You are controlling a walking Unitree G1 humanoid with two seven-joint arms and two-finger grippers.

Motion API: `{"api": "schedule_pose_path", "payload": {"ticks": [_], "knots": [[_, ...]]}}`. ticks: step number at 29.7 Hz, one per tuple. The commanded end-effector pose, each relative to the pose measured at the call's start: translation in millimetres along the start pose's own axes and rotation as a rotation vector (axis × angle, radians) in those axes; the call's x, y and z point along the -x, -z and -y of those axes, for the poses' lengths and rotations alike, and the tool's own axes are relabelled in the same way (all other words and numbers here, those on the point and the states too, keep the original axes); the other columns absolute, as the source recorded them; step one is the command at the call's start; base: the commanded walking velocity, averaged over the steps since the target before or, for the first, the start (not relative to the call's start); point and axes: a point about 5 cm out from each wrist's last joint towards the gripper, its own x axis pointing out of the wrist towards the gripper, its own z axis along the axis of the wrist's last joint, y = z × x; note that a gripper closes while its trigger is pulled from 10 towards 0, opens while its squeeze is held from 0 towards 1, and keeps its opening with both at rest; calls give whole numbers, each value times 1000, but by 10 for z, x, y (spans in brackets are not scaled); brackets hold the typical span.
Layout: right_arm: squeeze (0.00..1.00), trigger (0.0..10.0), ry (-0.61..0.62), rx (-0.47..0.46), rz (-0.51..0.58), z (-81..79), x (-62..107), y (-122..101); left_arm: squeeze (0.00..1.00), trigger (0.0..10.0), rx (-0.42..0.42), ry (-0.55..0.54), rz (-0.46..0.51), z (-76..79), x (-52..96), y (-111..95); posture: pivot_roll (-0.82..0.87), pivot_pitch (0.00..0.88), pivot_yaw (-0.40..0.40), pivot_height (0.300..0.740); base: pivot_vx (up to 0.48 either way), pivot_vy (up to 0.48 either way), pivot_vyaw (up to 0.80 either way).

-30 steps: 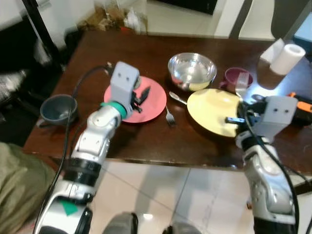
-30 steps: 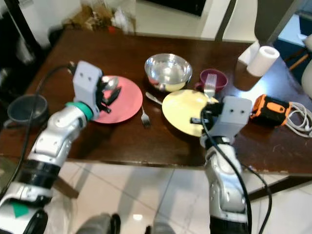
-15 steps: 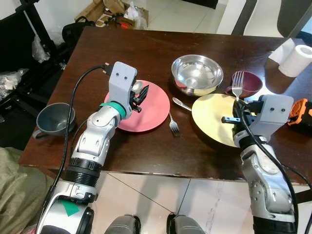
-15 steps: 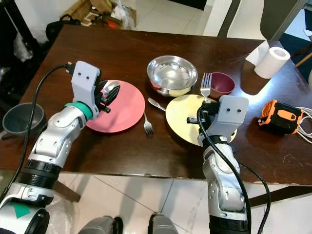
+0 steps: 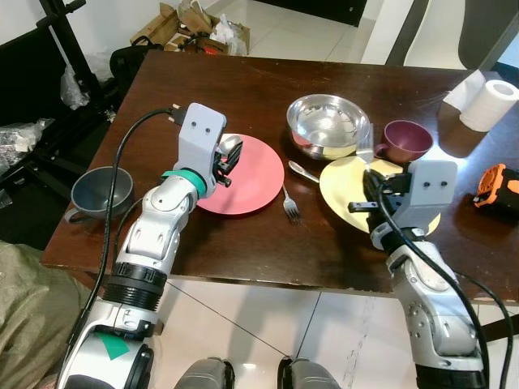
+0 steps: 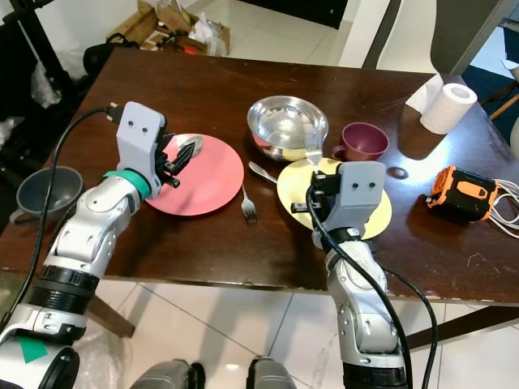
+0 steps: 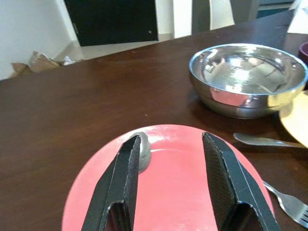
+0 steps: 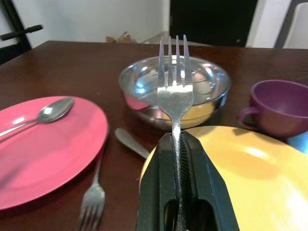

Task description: Setting the table

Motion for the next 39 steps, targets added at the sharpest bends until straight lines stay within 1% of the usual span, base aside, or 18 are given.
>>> {"api": "schedule_pose_path", "payload": {"ticks": [1, 4, 7, 9, 11, 13, 14, 15, 16, 18, 19, 22, 27, 29, 31, 33, 35, 39], "knots": [[0, 10000, -48, 5, -7, -82, 6, -1, 0, 10000, -26, -34, 0, -58, 22, 23, 54, 0, 44, 740, 0, 0, 0], [0, 10000, -117, 6, -14, -193, -15, -4, 0, 10000, -70, -37, 5, -146, 23, -1, 55, 5, 52, 740, 0, 0, 0], [0, 10000, -198, 16, -17, -289, -93, -39, 0, 10000, -197, 89, 37, -209, -7, -164, 63, 22, 59, 740, 0, 0, 0], [0, 10000, -204, 16, -16, -293, -104, -48, 0, 10000, -210, 112, 44, -204, -10, -193, 63, 22, 59, 740, 0, 0, 0], [0, 10000, -224, 32, -13, -278, -125, -89, 0, 10000, -209, 255, 70, -90, -4, -295, 66, 27, 57, 740, 0, 0, 0], [0, 10000, -224, 32, -13, -278, -125, -89, 0, 10000, -209, 255, 70, -90, -4, -295, 66, 27, 57, 740, 0, 0, 0], [0, 10000, -213, 55, -13, -220, -132, -114, 0, 10000, -208, 344, 86, -12, 0, -360, 68, 25, 61, 740, 0, 0, 0], [0, 10000, -133, 106, -34, -61, -131, -123, 0, 10000, -205, 410, 101, 71, -10, -422, 61, 21, 68, 740, 0, 0, 0], [0, 10000, -133, 106, -34, -61, -131, -123, 0, 10000, -205, 410, 101, 71, -10, -422, 61, 21, 68, 740, 0, 0, 0], [0, 10000, 91, 183, -30, 339, -59, -188, 0, 10000, -190, 458, 120, 202, -36, -469, 46, 24, 85, 740, 0, 0, 0], [0, 10000, 91, 183, -30, 339, -59, -188, 0, 10000, -190, 458, 120, 202, -36, -469, 46, 24, 85, 740, 0, 0, 0], [0, 10000, 305, 204, 15, 710, 102, -291, 0, 10000, -176, 478, 116, 305, -35, -421, 29, 28, 101, 740, 0, 0, 0], [0, 10000, 349, 186, 4, 835, 182, -273, 0, 10000, -177, 498, 110, 343, -26, -386, 24, 25, 108, 740, 0, 0, 0], [0, 10000, 316, 153, -22, 851, 204, -210, 0, 10000, -178, 507, 109, 360, -30, -381, 23, 23, 111, 740, 0, 0, 0], [0, 10000, 222, 105, -98, 842, 209, -31, 0, 10000, -169, 518, 115, 400, -46, -403, 34, 18, 110, 740, 0, 0, 0], [0, 10000, 222, 105, -98, 842, 209, -31, 0, 10000, -169, 518, 115, 400, -46, -403, 34, 18, 110, 740, 0, 0, 0], [0, 10000, 235, 104, -170, 942, 176, 140, 0, 10000, -156, 520, 116, 439, -36, -401, 44, 14, 108, 740, 0, 0, 0], [0, 10000, 266, 120, -219, 1104, 111, 259, 0, 10000, -147, 513, 99, 446, 1, -344, 54, 7, 106, 740, 0, 0, 0]]}}
